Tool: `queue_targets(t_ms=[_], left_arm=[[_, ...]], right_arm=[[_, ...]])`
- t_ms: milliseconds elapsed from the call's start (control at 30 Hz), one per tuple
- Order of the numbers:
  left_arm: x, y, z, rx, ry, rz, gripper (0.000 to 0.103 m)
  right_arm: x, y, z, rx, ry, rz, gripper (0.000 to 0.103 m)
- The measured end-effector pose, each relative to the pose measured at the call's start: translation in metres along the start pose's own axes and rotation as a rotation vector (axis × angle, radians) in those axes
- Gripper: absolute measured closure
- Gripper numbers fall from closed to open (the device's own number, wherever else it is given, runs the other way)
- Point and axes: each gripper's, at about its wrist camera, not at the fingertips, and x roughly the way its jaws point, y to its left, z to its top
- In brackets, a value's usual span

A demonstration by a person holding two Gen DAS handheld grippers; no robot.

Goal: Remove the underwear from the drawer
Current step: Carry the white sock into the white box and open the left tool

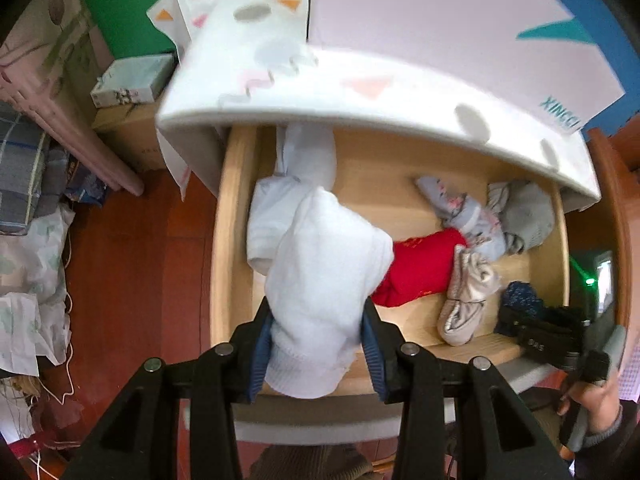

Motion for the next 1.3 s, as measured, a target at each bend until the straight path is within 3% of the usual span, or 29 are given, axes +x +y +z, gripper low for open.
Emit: queue_targets(t_ms=[700,1167,1300], left_arm=[[-0.107,0.002,0.033,0.022,-0.227,0.002,0.062],[-0.177,-0.041,0.122,0.091,-0.463,-0.036,0.062],[-0.178,-0.058,0.155,0.123,-0.488,-0.017,0.062]], right_arm=[[0.002,0.002,0.000,-0.002,0.000,-0.004,0.074],[0.006,0.005,0.001,0.007,0.020,-0.013,0.074],[0.007,0.005,0.002,0.011,0.019,-0.012,0.074]])
